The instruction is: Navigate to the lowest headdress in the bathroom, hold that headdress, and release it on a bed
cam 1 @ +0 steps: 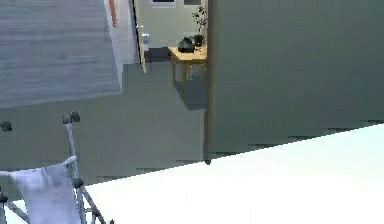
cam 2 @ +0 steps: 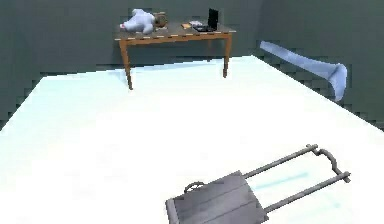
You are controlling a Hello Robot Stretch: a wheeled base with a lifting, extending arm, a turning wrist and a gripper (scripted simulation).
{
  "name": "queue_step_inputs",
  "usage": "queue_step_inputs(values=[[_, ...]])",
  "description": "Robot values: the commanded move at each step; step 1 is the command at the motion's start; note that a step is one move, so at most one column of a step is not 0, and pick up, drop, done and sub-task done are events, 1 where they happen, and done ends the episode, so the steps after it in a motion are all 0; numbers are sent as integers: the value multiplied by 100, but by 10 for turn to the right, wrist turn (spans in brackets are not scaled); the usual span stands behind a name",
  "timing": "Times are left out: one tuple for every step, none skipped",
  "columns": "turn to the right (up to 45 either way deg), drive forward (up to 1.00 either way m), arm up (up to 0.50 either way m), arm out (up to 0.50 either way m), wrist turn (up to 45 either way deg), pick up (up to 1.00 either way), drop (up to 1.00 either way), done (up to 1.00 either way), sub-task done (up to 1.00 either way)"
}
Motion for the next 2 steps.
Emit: queue_step_inputs(values=[[-60,0,0,0,0,0,0,0,0],[0,40,0,0,0,0,0,0,0]])
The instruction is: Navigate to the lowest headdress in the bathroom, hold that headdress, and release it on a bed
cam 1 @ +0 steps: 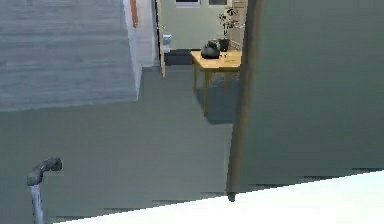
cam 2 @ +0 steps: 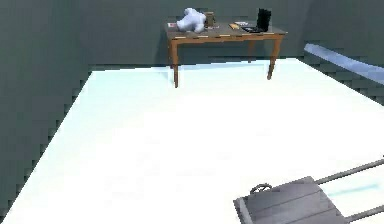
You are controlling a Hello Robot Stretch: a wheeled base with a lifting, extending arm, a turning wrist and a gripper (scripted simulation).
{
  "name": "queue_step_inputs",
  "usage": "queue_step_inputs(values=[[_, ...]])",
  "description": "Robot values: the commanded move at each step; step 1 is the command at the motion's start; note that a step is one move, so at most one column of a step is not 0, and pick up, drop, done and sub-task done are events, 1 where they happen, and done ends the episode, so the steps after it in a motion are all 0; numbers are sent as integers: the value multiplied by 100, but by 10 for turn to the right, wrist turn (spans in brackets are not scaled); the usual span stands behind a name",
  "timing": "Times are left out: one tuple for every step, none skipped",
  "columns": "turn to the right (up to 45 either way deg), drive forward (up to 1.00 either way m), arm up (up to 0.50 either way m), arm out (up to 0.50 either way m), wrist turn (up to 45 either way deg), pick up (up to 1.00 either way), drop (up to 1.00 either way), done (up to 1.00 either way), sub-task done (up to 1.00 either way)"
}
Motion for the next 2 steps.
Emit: queue_step_inputs(values=[[-90,0,0,0,0,0,0,0,0],[0,100,0,0,0,0,0,0,0]])
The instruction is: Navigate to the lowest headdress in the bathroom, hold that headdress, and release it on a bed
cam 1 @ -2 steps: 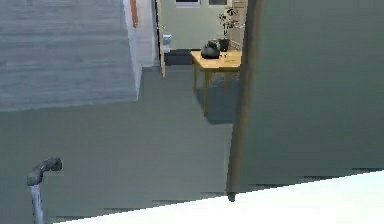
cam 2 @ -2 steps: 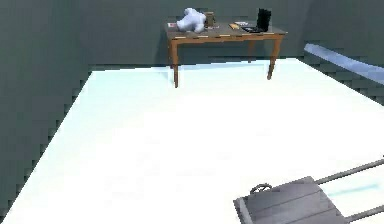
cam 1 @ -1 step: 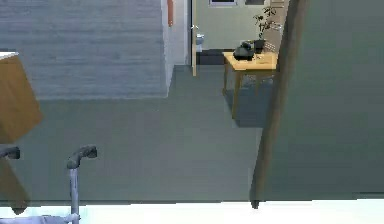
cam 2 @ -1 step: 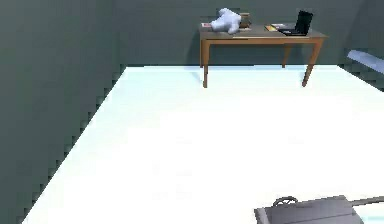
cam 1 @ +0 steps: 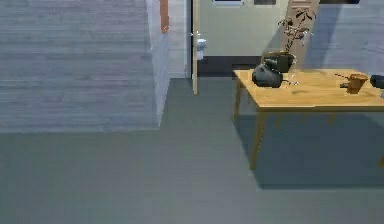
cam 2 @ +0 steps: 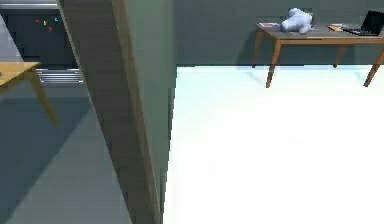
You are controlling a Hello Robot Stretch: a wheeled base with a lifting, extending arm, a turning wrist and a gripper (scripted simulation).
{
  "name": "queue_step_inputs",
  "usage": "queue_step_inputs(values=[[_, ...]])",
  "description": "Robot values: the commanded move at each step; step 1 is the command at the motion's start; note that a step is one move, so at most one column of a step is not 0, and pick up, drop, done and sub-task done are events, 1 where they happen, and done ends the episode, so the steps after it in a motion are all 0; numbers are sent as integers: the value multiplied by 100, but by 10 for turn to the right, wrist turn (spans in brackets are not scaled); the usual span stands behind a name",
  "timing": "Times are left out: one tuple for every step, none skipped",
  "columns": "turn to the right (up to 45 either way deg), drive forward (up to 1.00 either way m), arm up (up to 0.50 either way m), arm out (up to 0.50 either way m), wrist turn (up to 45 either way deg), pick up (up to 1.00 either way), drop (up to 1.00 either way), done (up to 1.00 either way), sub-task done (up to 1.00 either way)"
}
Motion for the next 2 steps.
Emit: queue_step_inputs(values=[[0,100,0,0,0,0,0,0,0],[-30,0,0,0,0,0,0,0,0]])
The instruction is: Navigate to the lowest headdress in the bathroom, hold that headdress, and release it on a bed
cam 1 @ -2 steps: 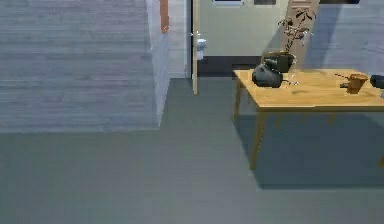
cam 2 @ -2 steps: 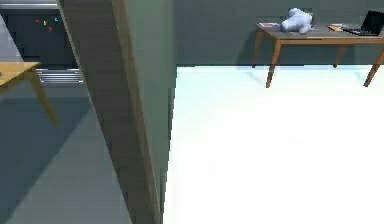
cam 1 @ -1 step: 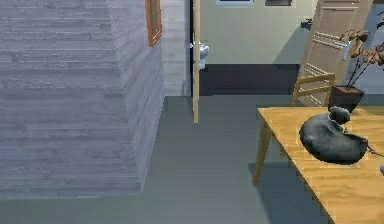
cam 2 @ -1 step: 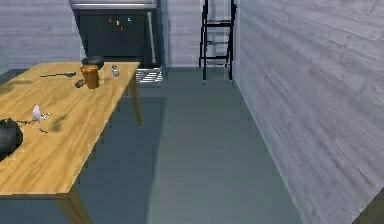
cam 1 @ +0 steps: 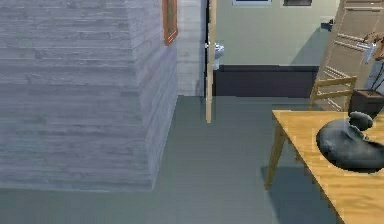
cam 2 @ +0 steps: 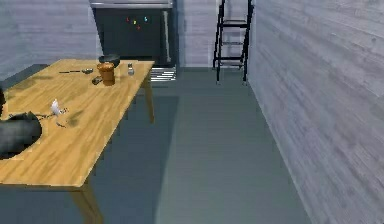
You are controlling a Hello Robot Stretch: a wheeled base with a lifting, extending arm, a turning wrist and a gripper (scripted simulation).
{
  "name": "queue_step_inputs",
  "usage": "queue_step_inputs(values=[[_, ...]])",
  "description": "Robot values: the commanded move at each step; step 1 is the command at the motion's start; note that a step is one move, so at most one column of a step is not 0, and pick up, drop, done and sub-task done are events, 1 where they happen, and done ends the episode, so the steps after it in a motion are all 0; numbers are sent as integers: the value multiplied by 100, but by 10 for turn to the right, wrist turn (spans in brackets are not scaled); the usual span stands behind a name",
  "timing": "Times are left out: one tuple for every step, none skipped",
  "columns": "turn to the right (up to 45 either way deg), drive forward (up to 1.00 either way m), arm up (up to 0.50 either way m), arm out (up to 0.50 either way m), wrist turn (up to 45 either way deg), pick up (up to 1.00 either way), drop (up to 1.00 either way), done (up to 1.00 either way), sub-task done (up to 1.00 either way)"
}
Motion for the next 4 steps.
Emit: queue_step_inputs(values=[[0,100,0,0,0,0,0,0,0],[0,45,0,0,0,0,0,0,0],[390,0,0,0,0,0,0,0,0],[0,100,0,0,0,0,0,0,0]])
